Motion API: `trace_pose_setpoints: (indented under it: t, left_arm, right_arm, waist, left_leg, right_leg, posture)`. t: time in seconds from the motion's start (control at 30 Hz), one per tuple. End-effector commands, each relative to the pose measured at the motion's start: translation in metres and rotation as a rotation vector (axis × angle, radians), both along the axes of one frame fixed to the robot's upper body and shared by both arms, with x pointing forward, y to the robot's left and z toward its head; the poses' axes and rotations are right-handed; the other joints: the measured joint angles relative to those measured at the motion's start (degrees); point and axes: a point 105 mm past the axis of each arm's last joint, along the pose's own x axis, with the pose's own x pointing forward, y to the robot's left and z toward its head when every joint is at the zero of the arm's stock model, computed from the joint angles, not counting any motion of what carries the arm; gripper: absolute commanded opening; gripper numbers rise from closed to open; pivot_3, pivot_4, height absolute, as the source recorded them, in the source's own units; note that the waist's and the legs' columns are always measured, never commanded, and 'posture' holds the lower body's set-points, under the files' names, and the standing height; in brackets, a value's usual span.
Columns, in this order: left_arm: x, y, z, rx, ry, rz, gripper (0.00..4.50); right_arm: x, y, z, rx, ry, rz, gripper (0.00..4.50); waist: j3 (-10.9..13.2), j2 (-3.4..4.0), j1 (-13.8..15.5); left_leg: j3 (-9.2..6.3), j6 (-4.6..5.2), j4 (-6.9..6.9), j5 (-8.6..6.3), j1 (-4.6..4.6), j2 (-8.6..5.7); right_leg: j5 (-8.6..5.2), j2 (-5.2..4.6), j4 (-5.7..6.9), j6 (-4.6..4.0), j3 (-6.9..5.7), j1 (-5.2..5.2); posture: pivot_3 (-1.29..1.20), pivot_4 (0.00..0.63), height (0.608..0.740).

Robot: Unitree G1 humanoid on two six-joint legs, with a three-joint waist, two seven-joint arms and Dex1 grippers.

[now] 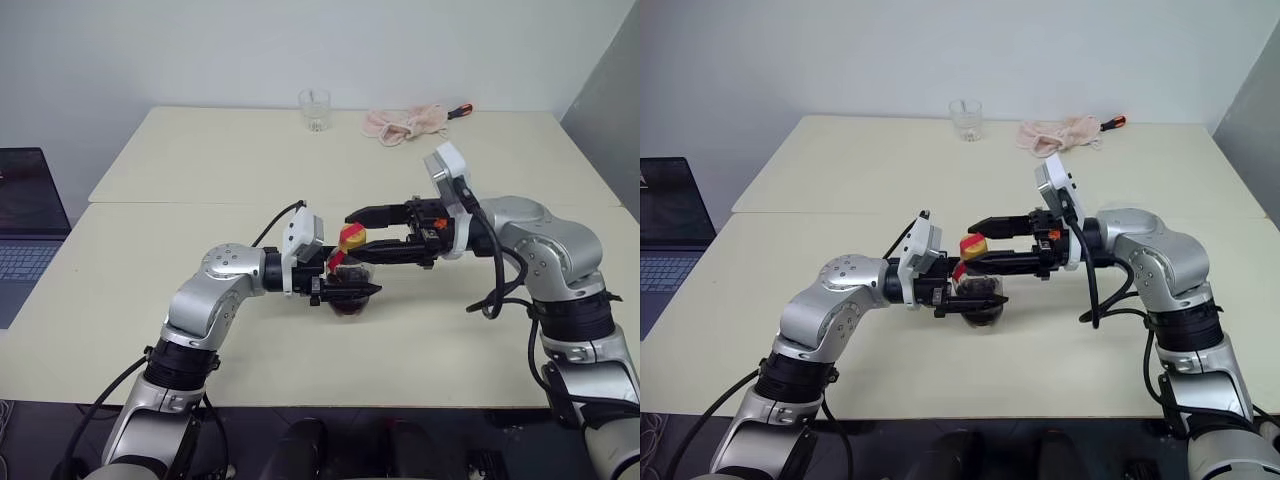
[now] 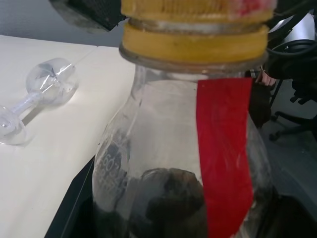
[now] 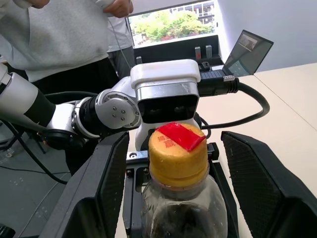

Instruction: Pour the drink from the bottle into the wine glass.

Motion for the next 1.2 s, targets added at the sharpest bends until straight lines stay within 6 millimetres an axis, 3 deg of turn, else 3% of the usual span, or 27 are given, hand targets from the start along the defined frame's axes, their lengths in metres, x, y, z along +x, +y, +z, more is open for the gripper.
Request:
trace_pose_setpoints:
  t: [0.03, 0.13, 0.27, 0.43, 0.57, 0.77, 0.97, 1.2]
  left_arm:
    - [-0.007, -0.005, 0.012, -0.022, -0.057, -0.032, 2.57]
    - [-0.008, -0.006, 0.013, -0.024, -0.058, -0.032, 2.57]
    - [-0.008, -0.006, 0.012, -0.025, -0.057, -0.030, 2.55]
    - [-0.008, -0.005, 0.012, -0.024, -0.056, -0.024, 2.52]
    - [-0.004, -0.003, 0.012, -0.024, -0.065, 0.013, 2.51]
    - [0.030, 0.017, 0.014, -0.020, -0.140, 0.236, 2.46]
    - [0.059, 0.038, 0.010, -0.004, -0.196, 0.429, 2.44]
    - [0.066, 0.040, 0.008, -0.019, -0.195, 0.461, 2.34]
  right_arm:
    - [-0.002, 0.002, 0.011, 0.009, -0.054, 0.022, 3.16]
    - [0.000, 0.003, 0.007, -0.019, -0.054, 0.013, 2.58]
    - [0.001, 0.004, -0.003, -0.073, -0.064, 0.010, 1.25]
    - [0.003, 0.003, 0.002, -0.045, -0.066, 0.004, 1.24]
    - [0.014, -0.001, 0.014, 0.005, -0.102, -0.105, 1.24]
    - [0.056, -0.013, 0.026, -0.049, -0.211, -0.608, 1.24]
    - [0.052, -0.015, 0.029, -0.047, -0.237, -0.970, 1.24]
    - [0.043, -0.004, 0.033, 0.057, -0.149, -1.263, 1.24]
  waist:
    - [0.0, 0.00, 0.0]
    - [0.0, 0.00, 0.0]
    - [0.0, 0.00, 0.0]
    - [0.0, 0.00, 0.0]
    - [0.0, 0.00, 0.0]
    - [0.0, 0.00, 0.0]
    - [0.0, 0.00, 0.1]
    - [0.0, 0.01, 0.0]
  left_leg:
    - [0.00, 0.00, 0.00, 0.00, 0.00, 0.00]
    - [0.00, 0.00, 0.00, 0.00, 0.00, 0.00]
    - [0.00, 0.00, -0.01, 0.00, 0.00, 0.00]
    - [-0.01, 0.00, 0.00, 0.00, 0.00, 0.00]
    - [-0.01, 0.00, -0.01, 0.00, 0.00, 0.00]
    - [-0.01, -0.01, -0.02, 0.00, 0.00, 0.00]
    - [-0.02, -0.03, -0.04, 0.01, -0.02, -0.01]
    - [0.02, -0.04, -0.09, 0.01, -0.01, -0.01]
  right_leg:
    - [0.00, 0.00, 0.00, 0.00, 0.00, 0.00]
    - [0.00, 0.00, -0.01, 0.00, 0.00, 0.01]
    - [0.00, 0.00, 0.00, 0.00, 0.00, -0.01]
    - [0.00, 0.00, -0.01, 0.00, 0.00, 0.00]
    - [0.00, 0.00, -0.01, 0.00, 0.00, 0.00]
    - [0.00, 0.00, 0.03, 0.00, 0.01, -0.04]
    - [0.00, -0.01, 0.01, 0.00, 0.03, -0.07]
    - [0.00, 0.01, 0.20, 0.00, 0.14, -0.20]
  posture:
    - [0.00, 0.150, 0.740]
    - [0.00, 0.150, 0.740]
    - [0.00, 0.150, 0.740]
    - [0.00, 0.150, 0.740]
    - [0.00, 0.150, 0.740]
    - [0.00, 0.150, 0.740]
    - [0.00, 0.150, 0.740]
    - [0.00, 0.150, 0.740]
